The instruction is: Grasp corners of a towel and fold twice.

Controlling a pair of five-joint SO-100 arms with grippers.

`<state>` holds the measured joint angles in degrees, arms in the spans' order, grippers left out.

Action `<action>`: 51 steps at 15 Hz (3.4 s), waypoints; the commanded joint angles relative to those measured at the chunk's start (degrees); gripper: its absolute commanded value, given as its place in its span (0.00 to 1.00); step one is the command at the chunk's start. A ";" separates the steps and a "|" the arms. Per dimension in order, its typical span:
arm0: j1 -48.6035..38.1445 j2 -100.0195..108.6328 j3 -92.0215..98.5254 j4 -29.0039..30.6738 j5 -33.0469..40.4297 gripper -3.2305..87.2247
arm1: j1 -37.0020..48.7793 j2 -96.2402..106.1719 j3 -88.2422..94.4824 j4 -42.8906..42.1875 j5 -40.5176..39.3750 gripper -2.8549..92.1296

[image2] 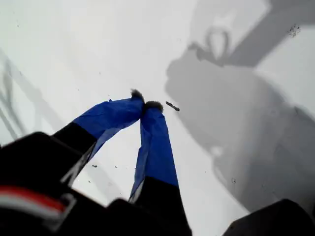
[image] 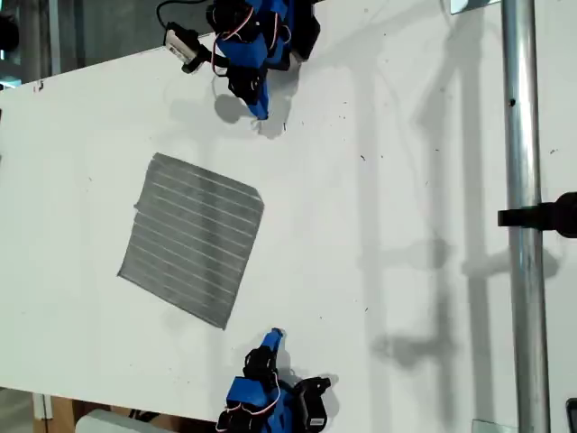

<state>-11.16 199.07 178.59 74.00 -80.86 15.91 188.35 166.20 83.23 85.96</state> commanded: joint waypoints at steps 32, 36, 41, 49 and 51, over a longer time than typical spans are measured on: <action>0.26 0.18 0.18 0.18 -0.26 0.02 | 5.27 -116.46 -97.29 -5.45 -57.13 0.38; 0.26 0.18 0.18 0.18 -0.35 0.02 | 8.35 -124.72 -97.03 -8.44 -56.87 0.38; 0.00 0.18 0.18 0.18 -0.79 0.02 | 8.88 -135.79 -100.81 -8.70 -54.93 0.33; -3.96 -4.22 -12.04 -0.97 -0.18 0.02 | 7.29 -135.18 -101.43 -9.05 -52.65 0.03; -8.79 -25.31 -28.83 -1.76 5.89 0.02 | 7.12 -135.18 -101.16 -9.49 -52.65 0.03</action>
<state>-16.70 187.65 162.69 73.39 -78.40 23.47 52.29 65.57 74.18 32.96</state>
